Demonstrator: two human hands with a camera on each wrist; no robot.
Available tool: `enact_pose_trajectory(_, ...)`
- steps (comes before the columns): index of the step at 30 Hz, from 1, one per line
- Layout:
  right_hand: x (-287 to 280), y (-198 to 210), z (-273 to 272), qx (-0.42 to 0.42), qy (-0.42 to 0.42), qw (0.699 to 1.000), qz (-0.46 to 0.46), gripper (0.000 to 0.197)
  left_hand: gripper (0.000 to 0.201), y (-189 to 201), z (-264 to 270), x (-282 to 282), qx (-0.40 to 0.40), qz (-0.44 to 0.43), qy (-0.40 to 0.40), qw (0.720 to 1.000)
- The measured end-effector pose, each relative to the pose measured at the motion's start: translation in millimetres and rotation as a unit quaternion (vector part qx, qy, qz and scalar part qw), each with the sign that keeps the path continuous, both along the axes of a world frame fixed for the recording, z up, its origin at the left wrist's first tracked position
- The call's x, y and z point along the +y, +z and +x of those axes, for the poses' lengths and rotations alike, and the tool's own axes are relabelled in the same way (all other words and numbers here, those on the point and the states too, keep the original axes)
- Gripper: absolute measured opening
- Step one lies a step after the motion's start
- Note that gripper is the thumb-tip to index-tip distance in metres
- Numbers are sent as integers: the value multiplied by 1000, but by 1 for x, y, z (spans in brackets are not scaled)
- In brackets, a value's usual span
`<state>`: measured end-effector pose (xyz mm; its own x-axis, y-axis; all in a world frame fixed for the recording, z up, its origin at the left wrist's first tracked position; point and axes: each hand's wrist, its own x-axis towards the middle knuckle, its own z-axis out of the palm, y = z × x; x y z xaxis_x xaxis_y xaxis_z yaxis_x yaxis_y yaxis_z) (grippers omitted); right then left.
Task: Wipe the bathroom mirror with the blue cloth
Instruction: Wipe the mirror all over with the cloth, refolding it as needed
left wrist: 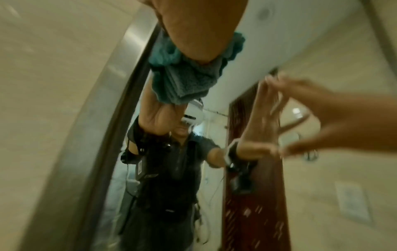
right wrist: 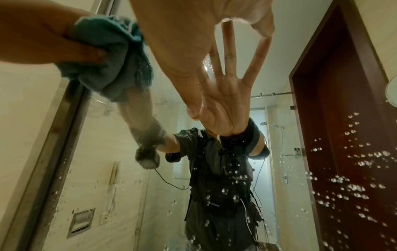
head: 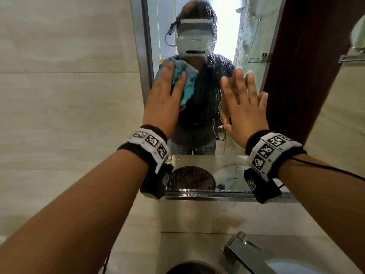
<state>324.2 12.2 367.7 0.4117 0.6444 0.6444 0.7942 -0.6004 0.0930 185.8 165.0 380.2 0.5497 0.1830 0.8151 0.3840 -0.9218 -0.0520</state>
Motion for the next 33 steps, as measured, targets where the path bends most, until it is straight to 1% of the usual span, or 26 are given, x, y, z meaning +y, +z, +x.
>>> enact_pose_trajectory(2, 2, -8, -4, -6, 2, 1000, 13, 98, 66, -26, 3, 2, 0, 8, -35, 999)
enact_pose_trajectory(3, 3, -15, -8, -16, 6, 1000, 16, 101, 65, -44, 3, 3, 13, 10, -44, 999)
enact_pose_trajectory(5, 6, -33, -13, -42, 20, 999, 6, 107, 74, -77, -1, 1, 66, 49, -35, 996)
enact_pose_trajectory(7, 9, -47, -15, -55, 18, 998, -22, 111, 81, -94, -8, 1, 130, 94, -6, 987)
enact_pose_trajectory(8, 10, -50, -14, -51, 11, 998, -34, 112, 81, -94, -10, 2, 146, 103, 3, 984)
enact_pose_trajectory(10, 14, -51, -13, -32, 1, 998, -54, 116, 81, -78, -11, 5, 141, 111, 15, 984)
enact_pose_trajectory(13, 16, -53, -14, -27, -5, 999, -46, 114, 79, -42, -8, 6, 78, 49, 26, 995)
enact_pose_trajectory(15, 19, -55, -14, -34, -9, 999, -31, 113, 77, -35, -3, 4, 49, 18, 31, 998)
enact_pose_trajectory(16, 20, -57, -14, -39, -11, 999, -25, 114, 79, -41, -2, 4, 44, 23, 27, 998)
enact_pose_trajectory(18, 21, -59, -11, -44, -12, 999, -21, 117, 90, -69, -2, 7, 58, 56, 17, 997)
enact_pose_trajectory(20, 20, -58, -11, -41, -9, 999, -28, 117, 98, -104, -7, 10, 113, 89, 18, 989)
enact_pose_trajectory(22, 19, -58, -12, -35, -9, 999, -35, 115, 100, -124, -13, 11, 152, 104, 19, 983)
enact_pose_trajectory(23, 19, -57, -13, -33, -8, 999, -37, 115, 98, -125, -16, 11, 160, 111, 14, 981)
enact_pose_trajectory(25, 18, -56, -14, -30, -8, 999, -37, 115, 92, -110, -19, 12, 168, 131, 9, 977)
enact_pose_trajectory(27, 19, -56, -15, -25, -4, 999, -38, 117, 88, -83, -16, 12, 137, 120, 10, 983)
enact_pose_trajectory(29, 19, -58, -14, -32, -5, 999, -28, 119, 85, -58, -9, 12, 57, 72, 15, 996)
enact_pose_trajectory(30, 20, -59, -13, -38, -7, 999, -24, 119, 83, -52, -6, 10, 23, 53, 18, 998)
enact_pose_trajectory(31, 20, -60, -11, -44, -8, 999, -20, 119, 82, -53, -3, 9, 7, 41, 17, 999)
enact_pose_trajectory(32, 20, -61, -10, -48, -6, 999, -17, 119, 81, -62, -1, 10, 7, 44, 9, 999)
enact_pose_trajectory(33, 20, -61, -9, -50, -4, 999, -16, 118, 82, -76, 0, 10, 25, 57, 4, 998)
